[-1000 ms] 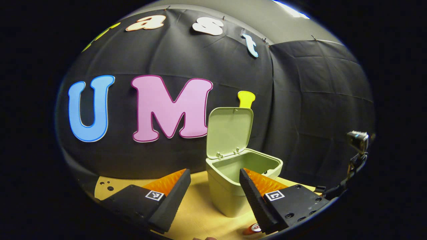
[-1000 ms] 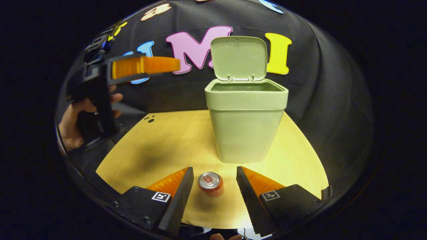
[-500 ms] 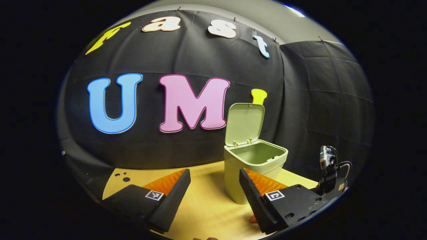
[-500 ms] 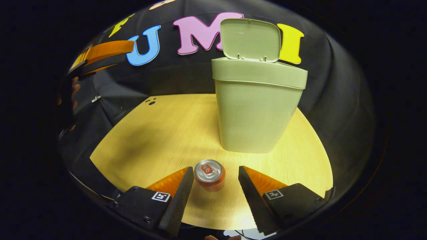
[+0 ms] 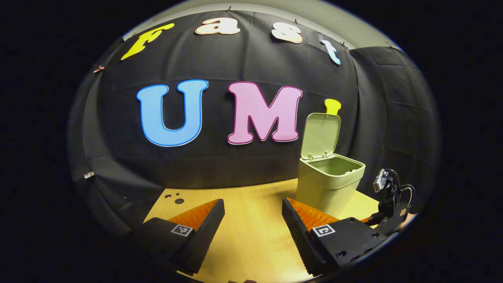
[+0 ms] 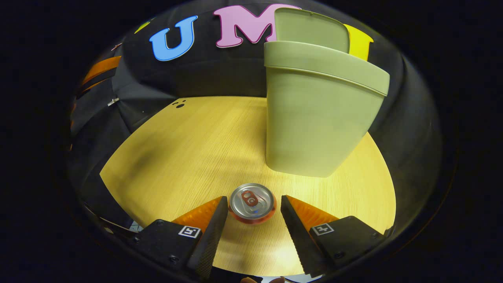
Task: Press the lid of the desktop garbage bin to open it, pick up the crumpled paper on the desktop and throw it into the bin, then pick up the pop can on the desktop and drop it into the bin, and finally close the garbage bin lid.
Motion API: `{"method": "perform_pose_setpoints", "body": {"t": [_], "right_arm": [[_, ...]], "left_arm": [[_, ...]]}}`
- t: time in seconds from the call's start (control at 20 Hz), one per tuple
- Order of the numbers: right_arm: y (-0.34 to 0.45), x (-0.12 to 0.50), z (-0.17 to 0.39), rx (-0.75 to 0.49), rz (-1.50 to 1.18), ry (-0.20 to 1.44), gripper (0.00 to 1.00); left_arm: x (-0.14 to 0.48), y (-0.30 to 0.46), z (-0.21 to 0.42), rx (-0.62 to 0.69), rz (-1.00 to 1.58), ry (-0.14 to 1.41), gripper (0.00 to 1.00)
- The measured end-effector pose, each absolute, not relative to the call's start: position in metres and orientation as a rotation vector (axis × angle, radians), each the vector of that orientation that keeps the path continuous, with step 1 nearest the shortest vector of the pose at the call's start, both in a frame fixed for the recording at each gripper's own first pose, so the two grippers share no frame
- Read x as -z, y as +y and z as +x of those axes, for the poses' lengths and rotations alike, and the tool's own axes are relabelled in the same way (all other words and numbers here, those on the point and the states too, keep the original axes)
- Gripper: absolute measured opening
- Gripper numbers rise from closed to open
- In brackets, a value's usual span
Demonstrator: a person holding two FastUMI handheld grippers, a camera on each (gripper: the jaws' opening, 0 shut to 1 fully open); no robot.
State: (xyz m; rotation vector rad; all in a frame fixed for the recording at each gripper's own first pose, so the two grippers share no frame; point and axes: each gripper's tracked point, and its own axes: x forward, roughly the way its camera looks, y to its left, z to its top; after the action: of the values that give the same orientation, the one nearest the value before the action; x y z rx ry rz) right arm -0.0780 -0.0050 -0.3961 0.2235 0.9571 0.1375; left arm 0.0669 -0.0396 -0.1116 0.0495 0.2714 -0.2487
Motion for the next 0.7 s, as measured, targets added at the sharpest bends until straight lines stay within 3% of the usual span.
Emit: {"method": "perform_pose_setpoints", "body": {"t": [0.65,0.7], "right_arm": [[-0.007,0.419,-0.075,-0.123,0.201,1.01,0.84],[-0.01,0.415,-0.073,-0.115,0.202,0.995,0.88]], "left_arm": [[0.121,-0.026,0.068,0.202,0.071,0.294,0.94],[0.122,-0.028,0.067,0.204,0.067,0.295,0.94]]}}
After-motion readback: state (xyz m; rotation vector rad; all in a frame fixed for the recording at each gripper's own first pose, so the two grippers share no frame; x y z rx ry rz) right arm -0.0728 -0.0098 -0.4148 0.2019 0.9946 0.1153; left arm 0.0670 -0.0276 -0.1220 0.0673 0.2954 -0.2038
